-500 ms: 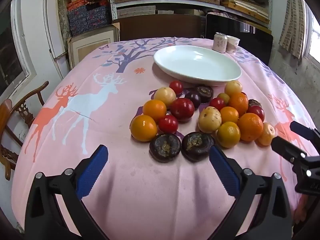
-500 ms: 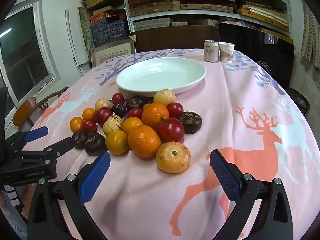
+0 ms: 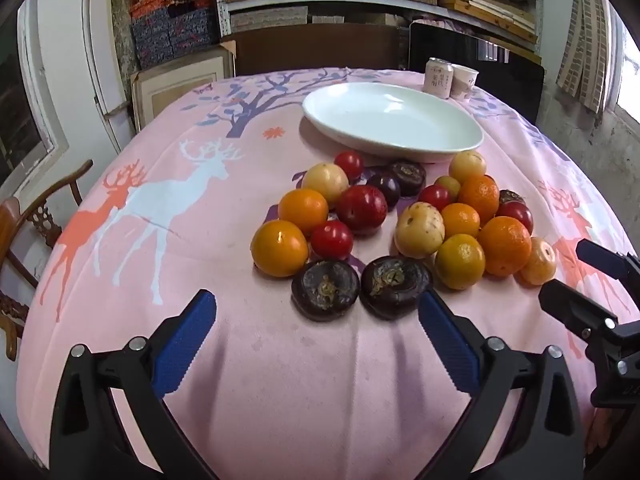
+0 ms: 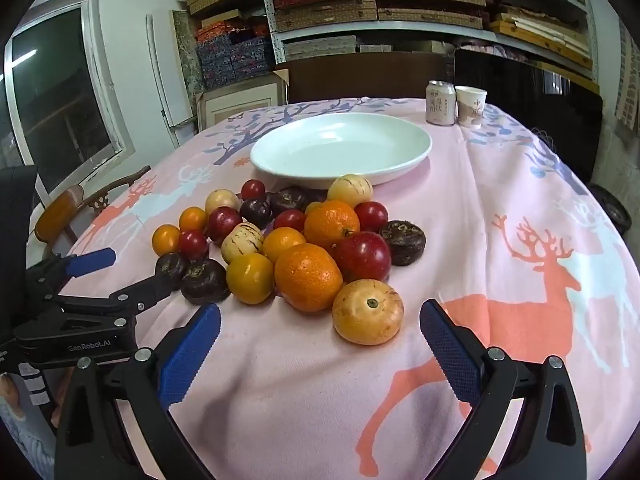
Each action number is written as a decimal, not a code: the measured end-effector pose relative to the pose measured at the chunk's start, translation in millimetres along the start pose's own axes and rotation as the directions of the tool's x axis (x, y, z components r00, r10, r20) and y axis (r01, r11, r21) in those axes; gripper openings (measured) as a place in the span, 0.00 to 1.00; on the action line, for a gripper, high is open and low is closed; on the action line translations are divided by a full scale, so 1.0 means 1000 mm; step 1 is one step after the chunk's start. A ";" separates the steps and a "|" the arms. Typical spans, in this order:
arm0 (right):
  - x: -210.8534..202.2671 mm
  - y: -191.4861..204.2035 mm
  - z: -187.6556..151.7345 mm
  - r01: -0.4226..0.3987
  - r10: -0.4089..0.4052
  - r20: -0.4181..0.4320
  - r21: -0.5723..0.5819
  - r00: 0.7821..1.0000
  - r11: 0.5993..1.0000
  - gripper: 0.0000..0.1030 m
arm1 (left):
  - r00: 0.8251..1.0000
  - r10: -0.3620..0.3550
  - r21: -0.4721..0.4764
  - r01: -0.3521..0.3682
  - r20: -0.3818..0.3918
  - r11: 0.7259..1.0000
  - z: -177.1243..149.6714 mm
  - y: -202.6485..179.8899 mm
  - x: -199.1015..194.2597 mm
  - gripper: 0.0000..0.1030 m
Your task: Organize fruits
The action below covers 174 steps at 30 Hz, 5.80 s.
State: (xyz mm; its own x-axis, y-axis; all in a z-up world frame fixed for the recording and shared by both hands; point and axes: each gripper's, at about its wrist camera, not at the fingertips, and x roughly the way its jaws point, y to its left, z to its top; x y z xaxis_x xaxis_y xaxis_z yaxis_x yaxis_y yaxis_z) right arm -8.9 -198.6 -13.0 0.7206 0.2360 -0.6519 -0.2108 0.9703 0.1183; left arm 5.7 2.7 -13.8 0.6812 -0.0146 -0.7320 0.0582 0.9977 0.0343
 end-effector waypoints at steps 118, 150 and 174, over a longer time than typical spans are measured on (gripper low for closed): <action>-0.012 -0.019 -0.004 -0.065 0.060 -0.068 -0.081 0.996 0.995 0.97 | 0.999 -0.006 0.077 0.009 -0.041 0.997 -0.012 0.024 -0.007 0.96; 0.028 -0.069 0.014 -0.214 0.218 -0.155 0.046 0.963 0.976 0.44 | 0.971 -0.157 0.081 0.174 -0.178 0.981 0.012 0.008 0.037 0.48; 0.046 -0.074 0.148 -0.129 0.128 0.057 0.021 0.990 0.991 0.44 | 0.987 -0.156 0.122 0.151 0.032 0.981 0.155 -0.035 0.042 0.40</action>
State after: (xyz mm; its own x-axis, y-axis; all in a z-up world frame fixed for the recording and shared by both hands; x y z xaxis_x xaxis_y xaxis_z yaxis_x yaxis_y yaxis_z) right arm 137.5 -251.5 59.6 0.7244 0.3606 -0.5875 -0.2878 0.9327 0.2175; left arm 145.3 -42.8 60.0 0.6868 -0.1717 -0.7063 0.2486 0.9686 0.0063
